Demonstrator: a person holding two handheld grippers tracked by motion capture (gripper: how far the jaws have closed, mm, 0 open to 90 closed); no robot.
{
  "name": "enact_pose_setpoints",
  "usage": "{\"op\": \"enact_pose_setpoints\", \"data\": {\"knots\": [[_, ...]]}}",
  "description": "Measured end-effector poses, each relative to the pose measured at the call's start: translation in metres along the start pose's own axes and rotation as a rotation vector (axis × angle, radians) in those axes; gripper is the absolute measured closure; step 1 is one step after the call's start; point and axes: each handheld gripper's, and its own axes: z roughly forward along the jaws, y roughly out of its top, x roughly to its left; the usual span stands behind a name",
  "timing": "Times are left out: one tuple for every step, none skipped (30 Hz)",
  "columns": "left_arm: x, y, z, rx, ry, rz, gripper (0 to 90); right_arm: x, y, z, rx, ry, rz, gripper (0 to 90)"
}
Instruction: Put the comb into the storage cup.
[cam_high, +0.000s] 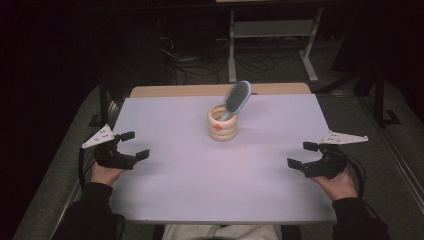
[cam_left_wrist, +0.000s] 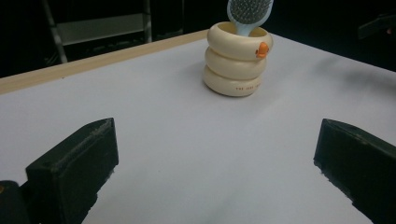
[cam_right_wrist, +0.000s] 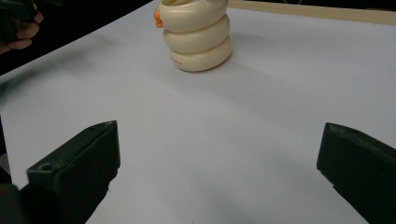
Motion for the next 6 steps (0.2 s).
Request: {"op": "enact_pose_setpoints", "data": {"knots": [[0.0005, -0.0011, -0.0012, -0.005, 0.002, -0.004, 0.0, 0.0001, -0.0004, -0.0002, -0.001, 0.0, 0.0, 0.0], [0.0016, -0.0034, -0.0034, -0.015, 0.009, -0.013, 0.0, 0.0001, -0.0005, -0.0003, -0.004, 0.0, 0.0, 0.0], [0.0016, -0.0034, -0.0034, -0.015, 0.009, -0.013, 0.0, 0.0001, -0.0006, -0.0005, -0.005, 0.001, 0.001, 0.0], [0.0022, -0.0044, -0.0044, -0.014, 0.012, -0.014, 0.0, 0.0001, -0.0008, -0.0005, -0.006, 0.0, 0.001, 0.0], [0.0029, -0.0053, -0.0054, -0.017, 0.014, -0.017, 0.0, 0.0001, -0.0008, -0.0005, -0.006, 0.0, 0.001, 0.0], [0.0031, -0.0059, -0.0062, -0.022, 0.017, -0.021, 0.0, 0.0, -0.0008, -0.0006, -0.007, 0.0, 0.001, 0.0]]}}
